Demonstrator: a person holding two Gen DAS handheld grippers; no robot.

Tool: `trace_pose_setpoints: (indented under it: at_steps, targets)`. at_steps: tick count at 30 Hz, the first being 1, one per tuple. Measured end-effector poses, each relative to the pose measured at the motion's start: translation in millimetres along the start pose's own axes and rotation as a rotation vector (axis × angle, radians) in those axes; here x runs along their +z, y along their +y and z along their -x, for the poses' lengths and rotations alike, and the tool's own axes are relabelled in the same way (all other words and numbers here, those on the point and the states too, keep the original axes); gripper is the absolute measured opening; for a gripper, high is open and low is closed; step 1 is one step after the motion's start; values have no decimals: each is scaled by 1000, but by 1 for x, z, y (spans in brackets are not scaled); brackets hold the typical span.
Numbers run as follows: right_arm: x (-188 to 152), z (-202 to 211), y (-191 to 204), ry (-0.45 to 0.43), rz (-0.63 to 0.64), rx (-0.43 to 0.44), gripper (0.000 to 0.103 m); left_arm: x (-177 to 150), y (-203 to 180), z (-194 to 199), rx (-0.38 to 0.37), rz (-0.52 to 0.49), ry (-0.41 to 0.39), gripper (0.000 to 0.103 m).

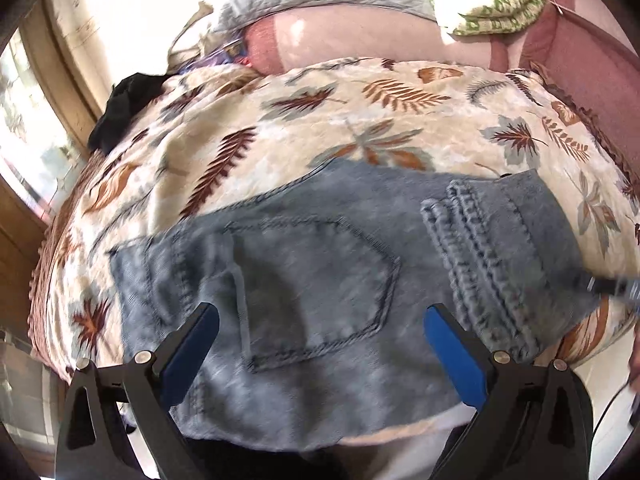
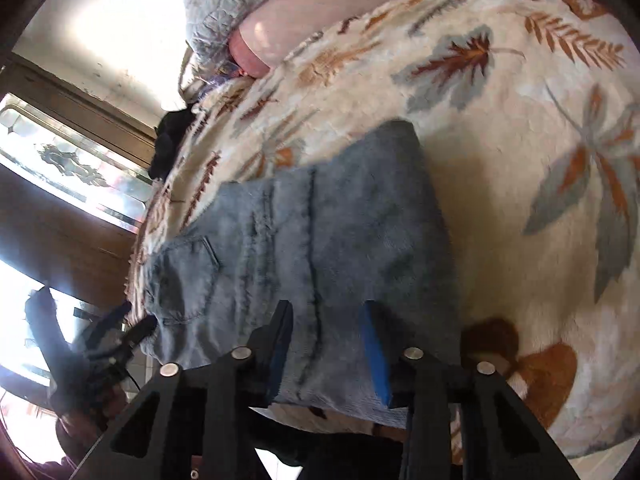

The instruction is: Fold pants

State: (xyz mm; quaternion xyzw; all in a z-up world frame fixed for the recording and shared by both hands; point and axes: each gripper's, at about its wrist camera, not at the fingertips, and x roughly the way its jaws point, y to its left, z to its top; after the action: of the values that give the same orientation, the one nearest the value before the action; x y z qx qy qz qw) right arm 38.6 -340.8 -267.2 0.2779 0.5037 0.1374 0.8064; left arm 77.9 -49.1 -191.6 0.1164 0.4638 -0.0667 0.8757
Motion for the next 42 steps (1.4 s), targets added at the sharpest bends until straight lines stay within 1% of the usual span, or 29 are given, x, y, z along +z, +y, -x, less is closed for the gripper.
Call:
trace_pose_setpoints:
  at_steps: [1,2,5,7,9,10,11,12,13,14,15,16,18,20,22,24,25,26,27,28,29,30,32,35,38,42]
  targets:
    - [-6,-4,-6,10,-3,-8,26,8,-10,-4,-3,-15,-3,103]
    - [-9,-1,-9,-10,2,4,25,17,-19,-9,5,-30,-6,103]
    - [-13,17,-7,-51,29,42,25,40,-47,-23,35,-61,-22,103]
    - [-15,25,-6,-80,55,48,25,54,-64,-36,49,-84,-28,103]
    - [-19,21,-11,-60,60,34,25,64,-79,-51,79,-99,-26,103]
    - [-21,15,-17,-33,51,21,25,68,-85,-60,88,-105,-18,103]
    - [-24,6,-24,-7,36,26,24,72,-89,-70,100,-114,-2,103]
    - [-26,8,-26,-22,31,47,23,74,-94,-80,123,-129,16,103]
    - [-24,9,-27,-20,33,59,23,75,-96,-89,143,-141,31,103]
    - [-21,11,-26,-17,40,61,23,75,-97,-95,144,-139,33,103]
    - [-17,14,-24,-28,51,62,22,76,-96,-95,142,-125,17,103]
    - [-12,17,-22,-47,65,62,23,76,-96,-94,146,-119,8,103]
    - [2,21,-18,-91,75,55,23,77,-97,-94,150,-143,13,103]
    - [22,21,-18,-140,56,74,27,80,-93,-90,147,-145,17,103]
    - [45,12,-18,-170,23,82,27,80,-84,-80,147,-122,2,103]
    - [66,-4,-18,-175,-22,119,27,76,-74,-68,146,-116,-21,103]
    - [74,-15,-18,-165,-40,133,27,72,-68,-63,152,-115,-27,103]
    - [79,-27,-18,-142,-50,125,27,68,-61,-58,152,-111,-27,103]
    - [83,-43,-19,-97,-57,105,27,63,-53,-53,144,-99,-26,103]
    - [85,-56,-21,-73,-69,85,26,57,-44,-49,136,-86,-23,103]
    - [86,-56,-20,-101,-79,93,26,51,-33,-44,132,-71,-23,103]
    - [85,-51,-19,-112,-85,99,26,45,-21,-38,136,-58,-28,103]
    - [81,-42,-13,-123,-79,81,25,32,3,-26,163,-31,-38,103]
    - [60,-20,1,-139,-18,61,27,11,47,-5,209,21,-51,103]
    - [39,-3,30,-141,68,87,27,-12,92,17,267,82,-67,103]
    - [5,0,77,-136,183,143,27,-48,151,36,345,180,-41,103]
